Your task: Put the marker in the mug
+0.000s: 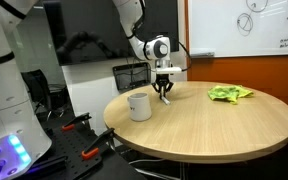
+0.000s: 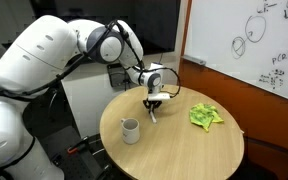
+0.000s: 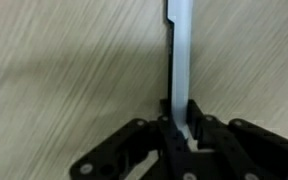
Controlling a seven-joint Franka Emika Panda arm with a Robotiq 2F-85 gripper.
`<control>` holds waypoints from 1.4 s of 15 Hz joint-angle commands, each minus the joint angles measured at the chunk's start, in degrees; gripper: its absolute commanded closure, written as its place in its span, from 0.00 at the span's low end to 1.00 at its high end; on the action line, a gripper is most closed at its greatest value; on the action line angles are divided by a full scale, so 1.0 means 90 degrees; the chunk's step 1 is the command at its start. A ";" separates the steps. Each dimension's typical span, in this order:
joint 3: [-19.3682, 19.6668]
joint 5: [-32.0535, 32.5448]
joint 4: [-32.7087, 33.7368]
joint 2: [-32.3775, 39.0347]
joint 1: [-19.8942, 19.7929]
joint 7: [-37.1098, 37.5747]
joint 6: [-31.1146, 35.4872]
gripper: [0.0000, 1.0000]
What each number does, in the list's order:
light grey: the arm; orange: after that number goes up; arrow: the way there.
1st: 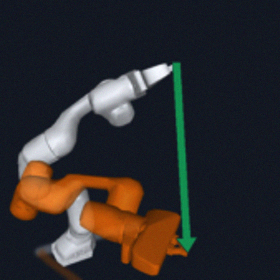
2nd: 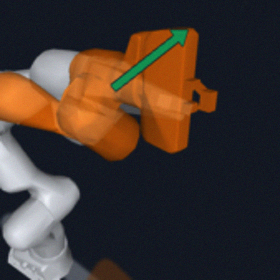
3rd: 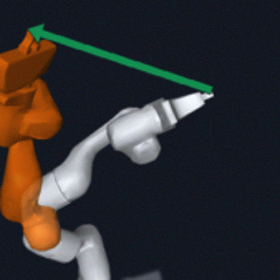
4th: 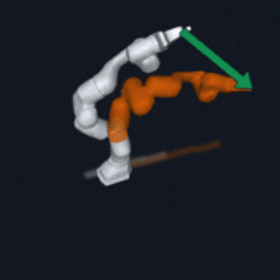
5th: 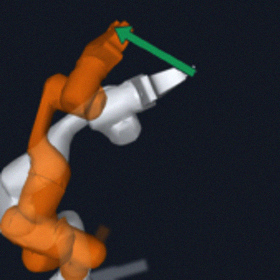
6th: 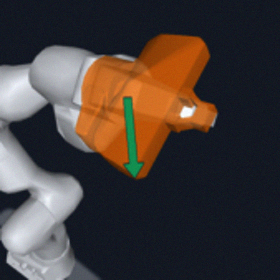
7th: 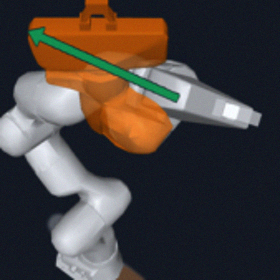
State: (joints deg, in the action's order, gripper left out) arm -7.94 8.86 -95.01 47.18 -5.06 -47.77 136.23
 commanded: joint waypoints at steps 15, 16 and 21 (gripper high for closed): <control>-0.0920 -0.1357 0.0245 -0.0554 -0.1149 -0.5620 -0.2911 0.95; -0.0874 -0.1481 0.0348 -0.0574 -0.1107 -0.5813 -0.3395 0.95; -0.0712 -0.2162 0.1136 -0.0362 -0.1054 -0.6518 -0.5724 0.95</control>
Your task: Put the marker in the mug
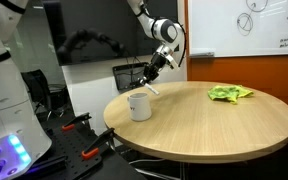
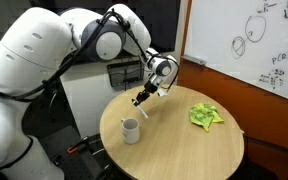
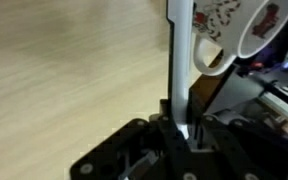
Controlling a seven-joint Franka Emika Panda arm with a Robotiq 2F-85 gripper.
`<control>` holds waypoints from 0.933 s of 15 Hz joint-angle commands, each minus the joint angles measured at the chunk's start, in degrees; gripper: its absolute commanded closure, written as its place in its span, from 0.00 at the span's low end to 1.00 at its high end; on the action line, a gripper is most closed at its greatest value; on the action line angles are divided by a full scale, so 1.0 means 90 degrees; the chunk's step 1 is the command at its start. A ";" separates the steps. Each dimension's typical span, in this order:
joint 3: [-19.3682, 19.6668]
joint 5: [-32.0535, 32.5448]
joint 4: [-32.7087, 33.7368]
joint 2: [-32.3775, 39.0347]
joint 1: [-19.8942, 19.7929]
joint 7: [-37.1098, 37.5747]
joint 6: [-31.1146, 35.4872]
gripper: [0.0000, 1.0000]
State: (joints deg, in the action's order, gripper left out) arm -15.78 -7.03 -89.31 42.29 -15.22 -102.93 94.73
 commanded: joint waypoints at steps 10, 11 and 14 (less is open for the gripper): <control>0.0236 -0.0812 0.0681 0.0296 0.0000 -0.1190 -0.1860 0.95; 0.0258 -0.0879 0.0683 0.0264 -0.0044 -0.1508 -0.2012 0.95; 0.0348 -0.1034 0.0869 0.0253 -0.0183 -0.2514 -0.2690 0.95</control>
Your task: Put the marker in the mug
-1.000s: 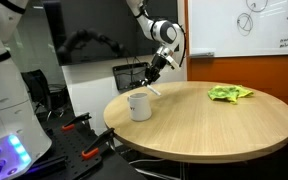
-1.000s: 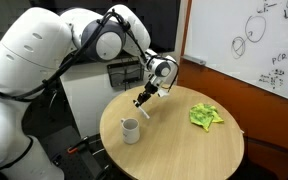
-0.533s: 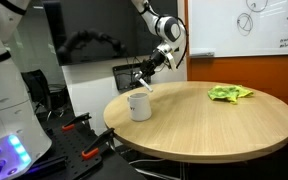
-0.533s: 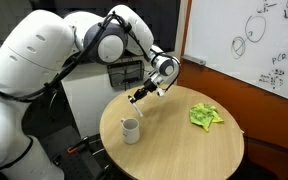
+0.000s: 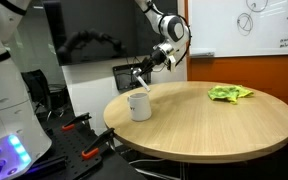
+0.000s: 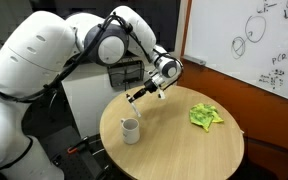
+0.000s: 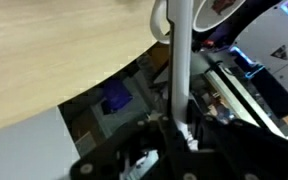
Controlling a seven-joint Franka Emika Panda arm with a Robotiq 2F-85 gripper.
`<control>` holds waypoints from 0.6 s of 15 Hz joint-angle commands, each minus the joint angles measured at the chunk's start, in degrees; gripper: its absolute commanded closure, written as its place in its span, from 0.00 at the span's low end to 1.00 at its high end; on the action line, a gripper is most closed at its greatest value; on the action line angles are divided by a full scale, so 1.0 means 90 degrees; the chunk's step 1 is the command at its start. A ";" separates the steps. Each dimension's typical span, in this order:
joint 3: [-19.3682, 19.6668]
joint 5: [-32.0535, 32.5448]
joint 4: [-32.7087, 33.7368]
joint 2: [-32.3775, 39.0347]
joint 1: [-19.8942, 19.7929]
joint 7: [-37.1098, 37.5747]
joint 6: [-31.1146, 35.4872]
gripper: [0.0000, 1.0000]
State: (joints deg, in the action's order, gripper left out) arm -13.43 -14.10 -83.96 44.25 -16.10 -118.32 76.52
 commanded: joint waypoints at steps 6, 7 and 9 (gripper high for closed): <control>0.0276 -0.0302 0.0876 0.0284 -0.0214 -0.2566 -0.2295 0.95; 0.0290 -0.0285 0.0968 0.0367 -0.0208 -0.2822 -0.2526 0.95; 0.0296 -0.0239 0.1117 0.0555 -0.0208 -0.3353 -0.2926 0.95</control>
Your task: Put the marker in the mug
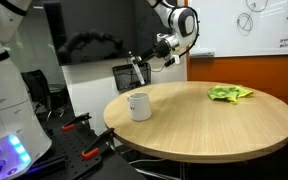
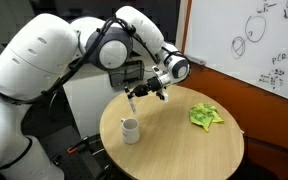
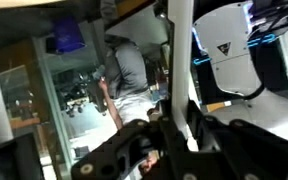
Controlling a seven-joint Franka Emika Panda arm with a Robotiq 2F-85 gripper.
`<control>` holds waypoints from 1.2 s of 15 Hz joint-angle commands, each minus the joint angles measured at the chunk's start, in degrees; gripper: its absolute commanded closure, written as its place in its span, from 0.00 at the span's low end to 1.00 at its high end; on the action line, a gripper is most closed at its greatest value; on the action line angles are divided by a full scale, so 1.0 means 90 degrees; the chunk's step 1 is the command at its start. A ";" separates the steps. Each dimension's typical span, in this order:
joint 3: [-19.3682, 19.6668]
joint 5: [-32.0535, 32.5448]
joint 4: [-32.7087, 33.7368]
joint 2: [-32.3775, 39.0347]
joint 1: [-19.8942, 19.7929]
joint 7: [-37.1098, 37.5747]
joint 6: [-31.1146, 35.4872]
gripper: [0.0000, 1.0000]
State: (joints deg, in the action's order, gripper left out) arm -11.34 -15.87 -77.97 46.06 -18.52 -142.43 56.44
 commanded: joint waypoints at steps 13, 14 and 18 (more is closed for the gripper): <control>-0.3454 0.2562 0.1481 0.2409 -0.1799 -0.0762 -0.2403 0.95; -0.3445 0.2683 0.1485 0.2457 -0.1778 -0.0762 -0.2321 0.95; -0.3361 0.2793 0.1495 0.2479 -0.1690 -0.0691 -0.1933 0.95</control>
State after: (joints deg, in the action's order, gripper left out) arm -41.82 8.17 -66.24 68.12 -34.85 -149.09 38.23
